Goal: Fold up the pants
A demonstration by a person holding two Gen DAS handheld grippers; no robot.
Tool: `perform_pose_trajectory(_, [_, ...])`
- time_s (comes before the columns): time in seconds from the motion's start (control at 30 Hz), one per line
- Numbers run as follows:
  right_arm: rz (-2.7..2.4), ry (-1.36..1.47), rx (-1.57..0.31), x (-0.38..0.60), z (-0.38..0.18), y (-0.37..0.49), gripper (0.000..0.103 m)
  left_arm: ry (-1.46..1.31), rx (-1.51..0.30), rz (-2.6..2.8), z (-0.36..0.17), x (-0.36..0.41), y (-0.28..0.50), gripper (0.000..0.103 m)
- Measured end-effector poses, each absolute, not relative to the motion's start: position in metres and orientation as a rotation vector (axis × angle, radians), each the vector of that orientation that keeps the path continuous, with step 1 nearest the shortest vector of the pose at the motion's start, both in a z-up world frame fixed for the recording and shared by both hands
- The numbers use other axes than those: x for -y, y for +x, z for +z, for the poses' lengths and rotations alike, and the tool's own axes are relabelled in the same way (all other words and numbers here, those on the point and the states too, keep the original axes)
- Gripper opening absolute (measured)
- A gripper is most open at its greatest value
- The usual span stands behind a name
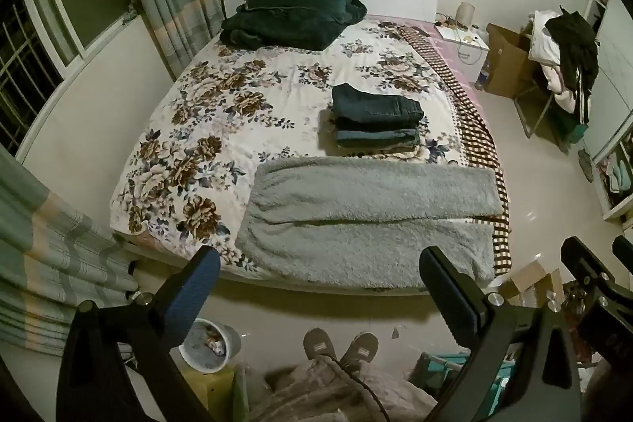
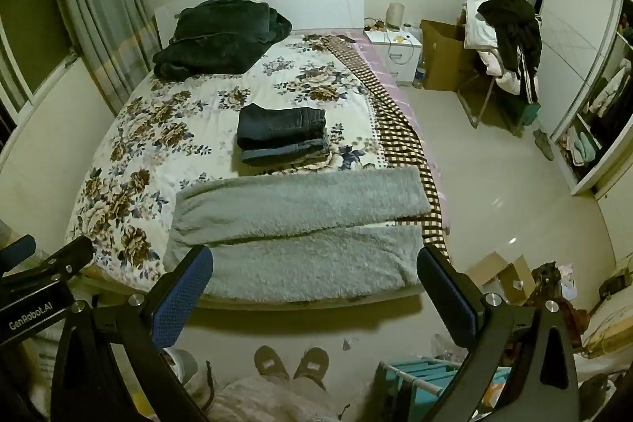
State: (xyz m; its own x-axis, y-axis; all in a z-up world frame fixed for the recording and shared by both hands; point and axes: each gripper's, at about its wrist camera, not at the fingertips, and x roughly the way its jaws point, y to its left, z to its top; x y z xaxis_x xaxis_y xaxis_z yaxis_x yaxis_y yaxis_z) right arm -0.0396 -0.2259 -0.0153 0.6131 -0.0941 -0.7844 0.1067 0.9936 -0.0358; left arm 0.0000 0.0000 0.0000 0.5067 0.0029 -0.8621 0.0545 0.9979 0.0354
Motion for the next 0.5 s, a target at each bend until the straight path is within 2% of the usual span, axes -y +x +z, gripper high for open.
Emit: perform_pose_trajectory(0.5, [-0.121,0.003,-0.915,0.2265,-0.0152,-0.0404,0.103,0.061,-1.031,-0.031,0.0002,0.0001,-0.0002,0.103])
